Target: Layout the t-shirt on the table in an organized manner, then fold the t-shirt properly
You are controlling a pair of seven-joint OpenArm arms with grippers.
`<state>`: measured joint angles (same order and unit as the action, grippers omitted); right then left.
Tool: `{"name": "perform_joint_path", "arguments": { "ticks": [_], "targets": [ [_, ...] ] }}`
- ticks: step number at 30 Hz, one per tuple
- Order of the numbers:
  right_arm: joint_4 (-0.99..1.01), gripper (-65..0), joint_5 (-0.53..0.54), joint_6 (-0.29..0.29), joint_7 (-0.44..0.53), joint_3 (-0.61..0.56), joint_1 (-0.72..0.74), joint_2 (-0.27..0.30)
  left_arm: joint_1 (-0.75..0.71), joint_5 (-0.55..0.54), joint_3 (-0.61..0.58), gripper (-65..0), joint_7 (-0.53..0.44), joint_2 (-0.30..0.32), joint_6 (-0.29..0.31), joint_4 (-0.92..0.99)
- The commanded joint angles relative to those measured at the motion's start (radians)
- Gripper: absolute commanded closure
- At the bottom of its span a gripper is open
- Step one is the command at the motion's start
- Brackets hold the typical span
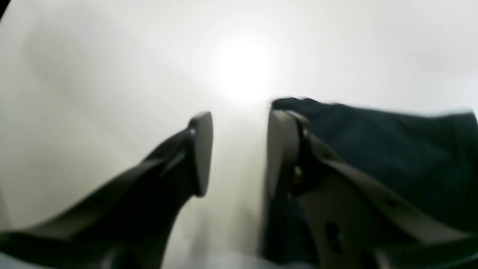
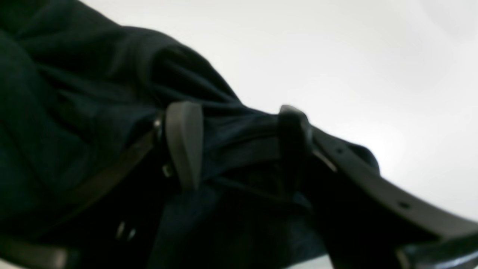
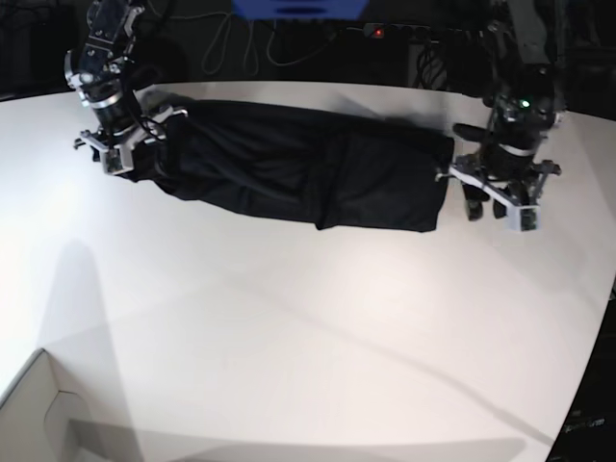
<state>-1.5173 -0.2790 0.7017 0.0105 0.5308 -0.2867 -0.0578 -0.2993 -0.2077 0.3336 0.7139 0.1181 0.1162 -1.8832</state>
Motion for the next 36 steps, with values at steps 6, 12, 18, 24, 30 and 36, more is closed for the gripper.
{"name": "perform_joint_path", "arguments": {
  "ticks": [6, 12, 18, 24, 30, 36],
  "targets": [
    [-0.144, -39.4, 0.017, -0.004, 0.027, 0.004, -0.021, -0.05, -0.007, -0.152, 0.101, -23.8, -0.012, 0.067, 0.004, 0.061],
    [-0.159, -40.0, 0.019, -0.004, -0.017, 0.002, -0.032, -0.084, -0.007, -0.155, 0.174, -23.8, -0.009, 0.065, 0.004, 0.066],
    [-0.145, -40.0, 0.017, -0.004, -0.155, 0.004, -0.019, -0.075, -0.008, -0.157, 0.224, -23.8, -0.007, 0.065, 0.004, 0.066],
    [-0.151, -40.0, 0.017, -0.004, -0.154, 0.062, -0.018, -0.078, -0.019, -0.155, 0.249, -23.8, -0.012, 0.065, 0.004, 0.066],
    [-0.153, -40.0, 0.079, -0.004, -0.162, 0.162, 0.01, -0.075, -0.025, -0.161, 0.255, -23.8, -0.012, 0.065, 0.004, 0.081],
    [-0.122, -40.0, 0.09, -0.004, -0.162, 0.176, 0.004, -0.063, -0.025, -0.161, 0.255, -23.8, -0.013, 0.065, 0.004, 0.087]
  ]
}}
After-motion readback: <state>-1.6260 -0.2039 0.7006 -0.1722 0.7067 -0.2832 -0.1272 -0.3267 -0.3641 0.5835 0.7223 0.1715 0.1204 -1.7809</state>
